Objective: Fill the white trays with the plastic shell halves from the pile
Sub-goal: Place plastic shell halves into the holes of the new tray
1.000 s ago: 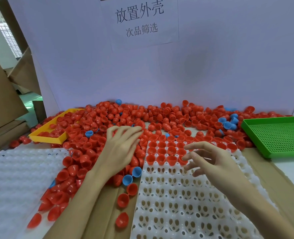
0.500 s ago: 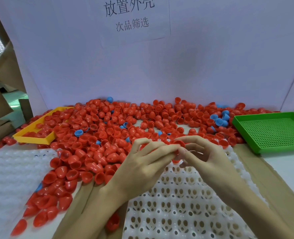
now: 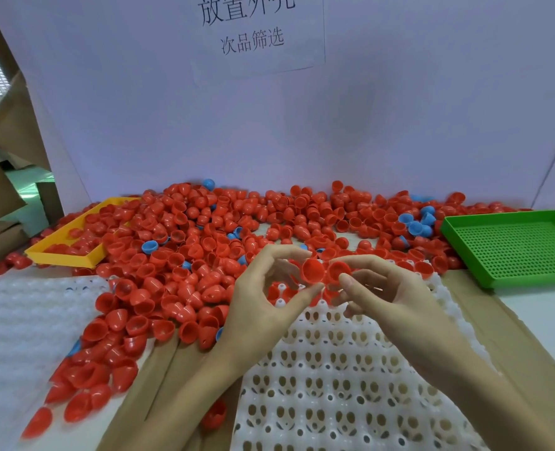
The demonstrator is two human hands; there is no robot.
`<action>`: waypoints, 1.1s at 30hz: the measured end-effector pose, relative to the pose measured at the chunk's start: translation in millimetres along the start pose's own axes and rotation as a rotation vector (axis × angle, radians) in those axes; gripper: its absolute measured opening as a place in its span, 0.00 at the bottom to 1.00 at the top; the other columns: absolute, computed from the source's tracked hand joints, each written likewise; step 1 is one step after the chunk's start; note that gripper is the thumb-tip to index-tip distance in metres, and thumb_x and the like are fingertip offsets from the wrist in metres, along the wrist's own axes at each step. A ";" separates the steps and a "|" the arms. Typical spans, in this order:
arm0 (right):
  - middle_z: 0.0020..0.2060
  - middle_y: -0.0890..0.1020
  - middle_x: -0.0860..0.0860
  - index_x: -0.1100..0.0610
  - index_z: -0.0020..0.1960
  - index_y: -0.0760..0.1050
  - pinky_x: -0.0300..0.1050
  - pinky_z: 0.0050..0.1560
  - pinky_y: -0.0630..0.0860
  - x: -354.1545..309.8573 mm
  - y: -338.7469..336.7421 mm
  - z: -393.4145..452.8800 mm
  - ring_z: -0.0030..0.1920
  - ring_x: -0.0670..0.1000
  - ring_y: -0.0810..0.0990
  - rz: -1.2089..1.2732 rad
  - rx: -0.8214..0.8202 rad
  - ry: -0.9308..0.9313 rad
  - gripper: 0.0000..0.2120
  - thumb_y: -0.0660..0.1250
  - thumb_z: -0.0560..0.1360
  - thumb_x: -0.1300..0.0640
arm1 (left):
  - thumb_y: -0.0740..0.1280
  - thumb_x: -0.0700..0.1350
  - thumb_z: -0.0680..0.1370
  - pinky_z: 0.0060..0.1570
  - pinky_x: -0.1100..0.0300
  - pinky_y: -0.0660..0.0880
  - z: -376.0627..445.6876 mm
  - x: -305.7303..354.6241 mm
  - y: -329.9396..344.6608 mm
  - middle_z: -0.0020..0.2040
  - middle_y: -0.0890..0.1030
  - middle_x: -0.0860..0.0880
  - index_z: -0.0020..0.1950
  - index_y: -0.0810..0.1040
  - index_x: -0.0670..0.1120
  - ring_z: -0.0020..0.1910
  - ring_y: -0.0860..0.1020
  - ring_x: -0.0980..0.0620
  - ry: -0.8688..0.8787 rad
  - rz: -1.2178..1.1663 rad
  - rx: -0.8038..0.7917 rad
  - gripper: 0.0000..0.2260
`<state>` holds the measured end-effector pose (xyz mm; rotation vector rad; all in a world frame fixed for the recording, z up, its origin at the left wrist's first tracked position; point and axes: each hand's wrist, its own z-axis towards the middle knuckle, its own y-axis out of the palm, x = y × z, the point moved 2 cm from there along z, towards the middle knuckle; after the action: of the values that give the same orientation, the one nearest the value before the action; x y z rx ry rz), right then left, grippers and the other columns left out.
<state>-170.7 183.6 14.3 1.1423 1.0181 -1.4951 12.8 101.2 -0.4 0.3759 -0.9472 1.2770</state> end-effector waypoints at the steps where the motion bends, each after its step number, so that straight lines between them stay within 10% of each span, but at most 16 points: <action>1: 0.47 0.88 0.51 0.50 0.60 0.83 0.38 0.47 0.82 0.4 -0.3 0.2 0.48 0.51 0.88 -0.034 0.006 -0.012 0.10 0.72 0.79 0.54 | 0.78 0.46 0.77 0.54 0.55 0.81 0.1 0.7 -0.1 0.56 0.83 0.52 0.64 0.79 0.55 0.53 0.84 0.46 0.009 0.005 0.004 0.17; 17: 0.38 0.87 0.44 0.44 0.54 0.82 0.38 0.41 0.81 7.2 2.7 -0.4 0.42 0.45 0.87 -0.484 -0.045 -0.178 0.10 0.72 0.80 0.60 | 0.71 0.44 0.82 0.62 0.50 0.81 0.2 -12.9 3.3 0.59 0.85 0.54 0.67 0.82 0.54 0.58 0.83 0.51 -0.251 -0.048 -0.192 0.14; 26: 0.34 0.84 0.41 0.48 0.51 0.83 0.30 0.42 0.77 14.4 -16.2 6.6 0.40 0.38 0.84 -0.707 0.155 -0.128 0.10 0.73 0.78 0.63 | 0.70 0.43 0.83 0.62 0.61 0.77 -2.5 -17.7 7.1 0.60 0.81 0.58 0.64 0.81 0.53 0.63 0.80 0.54 -0.083 0.213 -0.175 0.11; 33: 0.55 0.80 0.44 0.50 0.68 0.79 0.35 0.54 0.76 27.9 -23.6 12.8 0.52 0.41 0.79 -0.943 0.124 -0.072 0.15 0.66 0.83 0.60 | 0.67 0.48 0.84 0.70 0.62 0.68 -10.2 -24.1 14.6 0.63 0.75 0.59 0.65 0.81 0.50 0.67 0.73 0.58 0.126 0.530 -0.361 0.11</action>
<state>-198.8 170.2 -8.7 0.6780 1.5354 -2.3287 3.5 97.4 -28.6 -0.2546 -1.1873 1.5424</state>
